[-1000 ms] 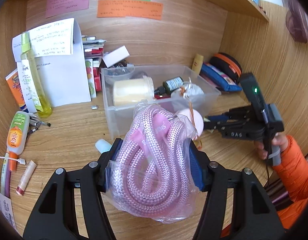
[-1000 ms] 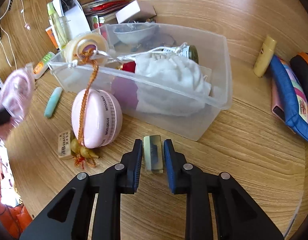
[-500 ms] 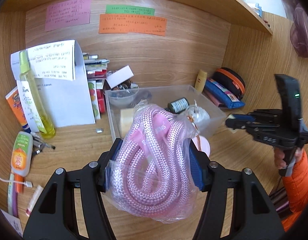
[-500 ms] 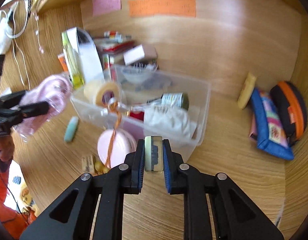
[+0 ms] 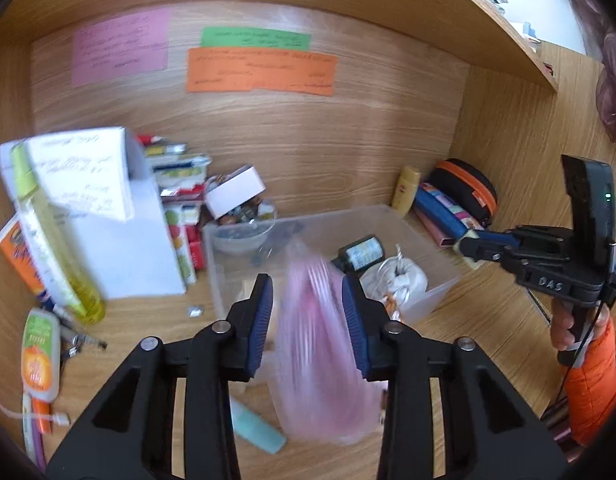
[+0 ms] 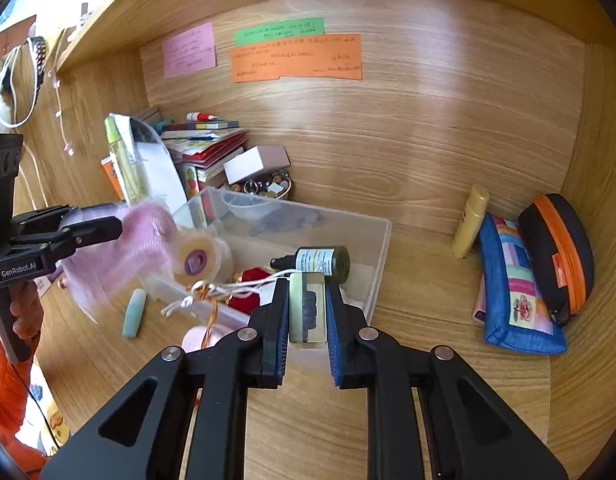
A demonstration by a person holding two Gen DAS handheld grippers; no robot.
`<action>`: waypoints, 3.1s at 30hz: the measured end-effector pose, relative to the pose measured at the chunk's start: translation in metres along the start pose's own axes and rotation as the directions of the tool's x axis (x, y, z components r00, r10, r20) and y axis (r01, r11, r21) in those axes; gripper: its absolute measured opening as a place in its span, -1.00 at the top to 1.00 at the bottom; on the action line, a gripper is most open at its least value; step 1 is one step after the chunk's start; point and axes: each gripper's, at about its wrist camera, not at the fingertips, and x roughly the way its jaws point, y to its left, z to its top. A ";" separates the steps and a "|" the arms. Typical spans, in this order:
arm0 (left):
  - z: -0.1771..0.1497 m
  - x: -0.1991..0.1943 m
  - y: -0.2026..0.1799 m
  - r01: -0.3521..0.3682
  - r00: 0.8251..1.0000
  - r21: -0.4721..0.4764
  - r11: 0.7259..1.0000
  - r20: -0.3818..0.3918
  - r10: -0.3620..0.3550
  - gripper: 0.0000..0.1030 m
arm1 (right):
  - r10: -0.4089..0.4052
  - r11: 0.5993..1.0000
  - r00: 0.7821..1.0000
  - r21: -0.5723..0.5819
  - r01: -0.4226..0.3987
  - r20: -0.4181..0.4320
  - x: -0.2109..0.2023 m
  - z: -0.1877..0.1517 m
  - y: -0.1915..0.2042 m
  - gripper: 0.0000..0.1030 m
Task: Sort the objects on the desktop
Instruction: 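Carry the bagged rope and the small block over the clear box, then open both grippers to drop the rope bag and block into the box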
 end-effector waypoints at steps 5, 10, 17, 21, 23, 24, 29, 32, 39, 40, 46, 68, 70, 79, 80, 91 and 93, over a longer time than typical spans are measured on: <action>-0.005 0.037 -0.002 -0.032 0.996 0.002 0.999 -0.087 0.032 0.31 | 0.036 0.999 0.999 0.027 -0.036 -0.025 0.018 0.000 0.000 0.71; -0.017 0.025 0.003 -0.042 0.996 -0.024 0.999 -0.080 0.040 0.31 | 0.048 0.999 0.998 0.025 -0.047 -0.037 0.025 -0.002 0.000 0.71; -0.036 -0.011 0.013 -0.060 0.996 -0.090 0.994 -0.073 0.054 -0.49 | 0.042 0.999 0.999 0.027 -0.042 -0.035 0.034 0.004 -0.002 0.71; -0.056 -0.009 0.009 -0.040 0.992 -0.126 0.991 -0.120 0.025 -0.72 | 0.034 0.999 0.998 0.028 -0.033 -0.046 0.045 0.011 -0.004 0.71; -0.064 0.000 0.005 -0.027 0.988 -0.139 0.990 -0.154 0.006 -0.75 | 0.024 1.000 0.998 0.022 -0.022 -0.056 0.053 0.015 -0.005 0.71; -0.067 0.004 0.003 -0.030 0.986 -0.144 0.989 -0.167 0.005 -0.75 | 0.015 1.000 0.998 0.018 -0.014 -0.062 0.056 0.017 -0.005 0.71; -0.074 0.026 -0.004 -0.026 0.981 -0.156 0.987 -0.195 -0.005 -0.75 | -0.012 1.000 0.996 0.003 0.012 -0.083 0.071 0.026 -0.008 0.71; -0.074 0.039 -0.006 -0.032 0.975 -0.179 0.983 -0.220 -0.008 -0.76 | -0.028 1.000 0.996 0.006 0.029 -0.083 0.077 0.027 -0.011 0.71; -0.069 0.057 -0.006 -0.059 0.974 -0.223 0.973 -0.225 0.008 -0.76 | -0.008 0.999 0.994 0.031 0.011 -0.109 0.092 0.016 -0.018 0.71; -0.069 0.060 -0.006 -0.063 0.974 -0.228 0.972 -0.228 0.010 -0.76 | -0.006 0.999 0.994 0.035 0.010 -0.113 0.094 0.015 -0.019 0.71; -0.072 0.069 0.001 -0.105 0.973 -0.255 0.961 -0.225 0.046 -0.35 | 0.003 0.999 0.991 0.050 0.004 -0.136 0.103 0.005 -0.024 0.71; -0.037 0.000 0.004 -0.056 0.998 -0.263 0.963 -0.037 0.048 -0.17 | -0.014 0.999 0.997 0.044 0.017 -0.078 0.088 0.009 -0.022 0.01; -0.027 -0.001 0.004 -0.060 0.998 -0.252 0.966 -0.024 0.056 -0.17 | -0.023 0.999 0.998 0.047 0.026 -0.052 0.082 0.011 -0.023 -0.18; 0.008 0.014 0.003 -0.095 0.995 -0.203 0.975 0.002 0.097 -0.17 | -0.030 0.998 1.000 0.059 0.030 -0.008 0.069 0.016 -0.026 -0.58; 0.010 0.018 0.004 -0.098 0.995 -0.201 0.975 0.001 0.100 -0.17 | -0.027 0.998 1.000 0.060 0.028 -0.009 0.069 0.016 -0.026 -0.59; 0.028 0.076 0.006 -0.113 0.991 -0.156 0.981 -0.083 0.101 -0.17 | 0.067 0.995 0.997 0.082 -0.064 -0.026 0.066 0.016 -0.022 -0.59; 0.030 0.086 0.008 -0.118 0.988 -0.156 0.981 -0.113 0.101 -0.18 | 0.068 0.996 0.997 0.066 -0.066 -0.023 0.061 0.016 -0.016 -0.59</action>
